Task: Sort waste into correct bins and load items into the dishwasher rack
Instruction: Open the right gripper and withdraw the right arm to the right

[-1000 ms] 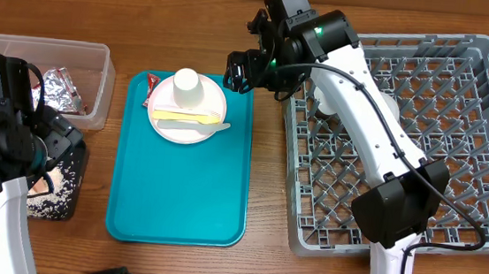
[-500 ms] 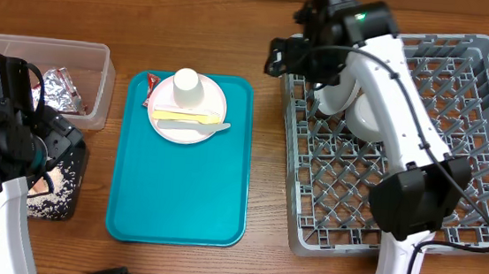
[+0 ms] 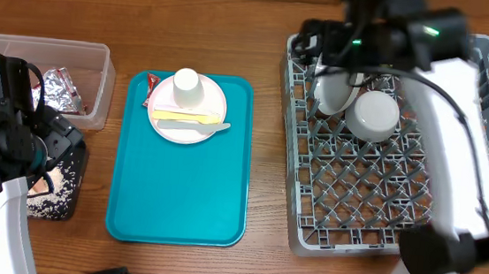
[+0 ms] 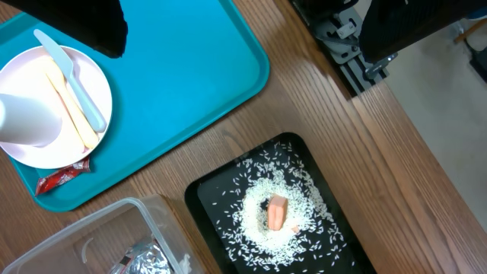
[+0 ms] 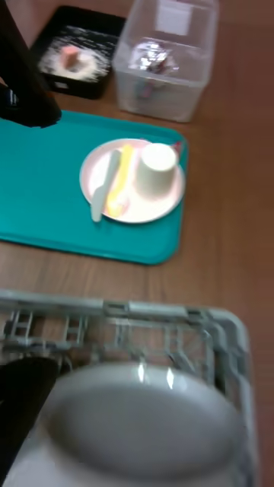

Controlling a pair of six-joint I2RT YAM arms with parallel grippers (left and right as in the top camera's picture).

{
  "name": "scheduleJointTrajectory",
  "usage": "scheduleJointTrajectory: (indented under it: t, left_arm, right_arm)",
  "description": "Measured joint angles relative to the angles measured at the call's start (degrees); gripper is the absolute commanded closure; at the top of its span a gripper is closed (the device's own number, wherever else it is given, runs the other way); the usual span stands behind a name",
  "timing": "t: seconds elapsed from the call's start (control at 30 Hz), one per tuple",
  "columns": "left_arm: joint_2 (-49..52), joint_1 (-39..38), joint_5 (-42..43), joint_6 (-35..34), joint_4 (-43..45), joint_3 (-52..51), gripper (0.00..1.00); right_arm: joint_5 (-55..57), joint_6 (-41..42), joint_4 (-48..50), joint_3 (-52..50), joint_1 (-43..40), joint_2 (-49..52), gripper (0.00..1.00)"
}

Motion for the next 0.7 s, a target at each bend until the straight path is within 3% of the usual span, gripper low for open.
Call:
scheduleJointTrajectory:
  t: [0.17,0.37,0.7]
  left_arm:
    - [0.0,0.0,0.0,0.0,0.0,0.0,0.0]
    - [0.0,0.0,0.0,0.0,0.0,0.0,0.0]
    - [0.0,0.0,0.0,0.0,0.0,0.0,0.0]
  right_arm:
    - [9.1,2.2,-2.2,1.4,-8.4,-6.1,0.0]
    - [14.5,3.2,-6.9,1.4,-19.5,-4.9,0.0]
    - [16.2,3.4,-7.4,1.4,-25.6,-4.2,0.0]
